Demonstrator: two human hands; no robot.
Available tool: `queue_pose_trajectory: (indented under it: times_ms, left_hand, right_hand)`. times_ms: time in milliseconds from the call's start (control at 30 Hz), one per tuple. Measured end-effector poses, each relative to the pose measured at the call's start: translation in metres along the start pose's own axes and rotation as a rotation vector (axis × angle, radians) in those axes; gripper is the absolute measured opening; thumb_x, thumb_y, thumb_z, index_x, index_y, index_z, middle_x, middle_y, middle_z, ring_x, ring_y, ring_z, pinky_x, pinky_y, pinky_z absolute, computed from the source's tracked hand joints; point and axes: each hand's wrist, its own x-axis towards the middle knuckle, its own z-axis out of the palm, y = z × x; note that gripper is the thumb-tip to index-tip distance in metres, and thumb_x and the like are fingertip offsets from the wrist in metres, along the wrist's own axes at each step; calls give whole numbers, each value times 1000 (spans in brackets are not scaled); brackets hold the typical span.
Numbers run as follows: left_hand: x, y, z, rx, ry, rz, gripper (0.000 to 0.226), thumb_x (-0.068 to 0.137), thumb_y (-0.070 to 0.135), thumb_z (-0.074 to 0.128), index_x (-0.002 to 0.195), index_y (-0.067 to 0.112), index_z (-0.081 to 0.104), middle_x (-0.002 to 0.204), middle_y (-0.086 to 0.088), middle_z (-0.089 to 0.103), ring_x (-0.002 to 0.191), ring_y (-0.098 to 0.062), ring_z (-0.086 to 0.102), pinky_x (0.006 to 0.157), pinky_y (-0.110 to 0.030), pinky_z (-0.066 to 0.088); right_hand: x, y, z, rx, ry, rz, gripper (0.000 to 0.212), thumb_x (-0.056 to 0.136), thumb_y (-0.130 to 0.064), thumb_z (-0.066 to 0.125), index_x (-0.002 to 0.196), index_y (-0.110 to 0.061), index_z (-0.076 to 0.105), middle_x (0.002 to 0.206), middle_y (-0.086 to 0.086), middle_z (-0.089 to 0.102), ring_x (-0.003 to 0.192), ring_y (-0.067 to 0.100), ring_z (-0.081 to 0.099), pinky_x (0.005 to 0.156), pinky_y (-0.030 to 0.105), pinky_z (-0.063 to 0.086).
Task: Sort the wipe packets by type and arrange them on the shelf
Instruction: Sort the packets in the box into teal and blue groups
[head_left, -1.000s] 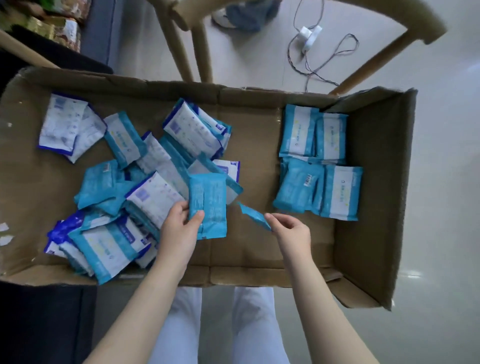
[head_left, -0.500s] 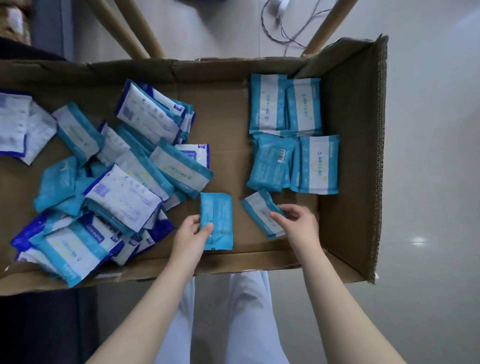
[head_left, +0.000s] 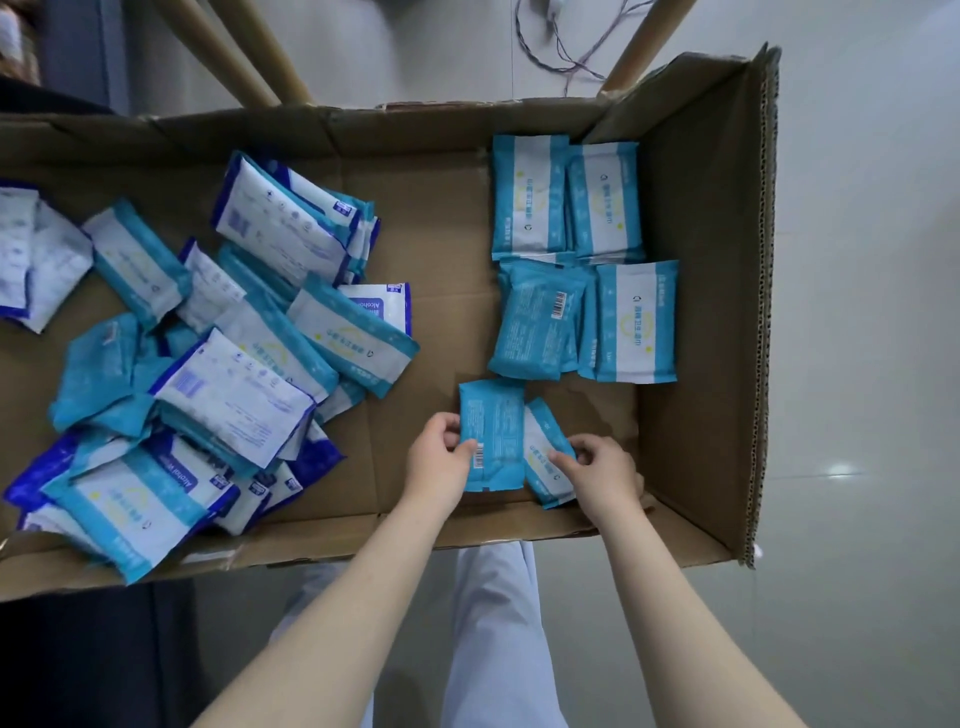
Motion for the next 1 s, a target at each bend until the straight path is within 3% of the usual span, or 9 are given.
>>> queue_pose_trajectory:
  times_ms: [67, 167, 300, 400, 467, 667, 733, 867, 1000]
  left_hand:
    - [0, -3, 0, 11, 12, -13, 14, 97, 11, 58, 110, 15, 57, 91, 1, 66, 78, -6, 63, 55, -15, 43]
    - [1, -7, 1, 24, 51, -16, 15, 98, 10, 55, 112, 15, 57, 93, 2, 62, 76, -4, 59, 55, -15, 42]
    - [2, -2, 16, 47, 6, 15, 18, 98, 10, 56, 115, 15, 58, 99, 2, 64, 77, -5, 59, 56, -14, 43]
    - [-5, 16, 29, 1, -162, 64, 35, 97, 12, 58, 131, 18, 55, 114, 4, 64, 97, -10, 62, 73, -18, 53]
    - [-15, 28, 18, -19, -195, 118, 41, 98, 13, 58, 138, 21, 52, 123, 6, 61, 105, -7, 57, 75, -11, 48]
    - [-34, 42, -113, -39, 98, 331, 24, 98, 18, 56, 120, 27, 61, 111, 14, 65, 92, 4, 58, 69, -3, 42]
    - [-29, 39, -166, -88, 234, 352, 21, 98, 16, 56, 116, 24, 63, 107, 11, 65, 92, 0, 59, 70, -2, 41]
    - [6, 22, -258, -128, 407, 302, 26, 98, 17, 57, 124, 19, 60, 117, 5, 62, 100, -12, 58, 82, -19, 42]
    - [60, -2, -317, -144, 481, 175, 42, 94, 26, 63, 134, 18, 54, 135, -4, 54, 123, -21, 52, 101, -27, 39]
  right_hand:
    - [-4, -2, 1, 18, 60, 17, 36, 91, -44, 67, 120, -23, 68, 114, 0, 59, 109, 22, 55, 97, 42, 43]
    - [-9, 9, -8, 233, 200, 88, 33, 96, -30, 63, 122, -10, 66, 119, 7, 55, 97, 20, 56, 84, 36, 48]
    - [-12, 21, -25, 312, 309, 135, 30, 99, -24, 57, 124, -10, 65, 116, 10, 57, 103, 29, 59, 86, 35, 46]
    - [-24, 10, -28, 280, 357, 85, 41, 100, -29, 55, 136, -10, 56, 129, 13, 51, 109, 31, 58, 90, 35, 44]
    - [-37, -7, -29, 317, 396, 36, 46, 100, -32, 56, 140, -10, 52, 134, 13, 49, 112, 30, 57, 93, 37, 45]
    - [-67, -104, -14, 385, 220, -286, 37, 98, -24, 60, 133, -11, 56, 129, 5, 57, 117, 18, 55, 102, 28, 41]
    - [-73, -149, -1, 384, 166, -361, 35, 98, -22, 60, 131, -11, 58, 128, 6, 58, 115, 19, 56, 105, 33, 42]
    - [-87, -242, 30, 351, 92, -529, 32, 97, -25, 62, 128, -14, 61, 125, 0, 59, 109, 13, 57, 99, 30, 46]
    - [-90, -318, 67, 256, 45, -645, 35, 98, -32, 60, 129, -17, 60, 129, -2, 61, 117, 12, 56, 100, 30, 46]
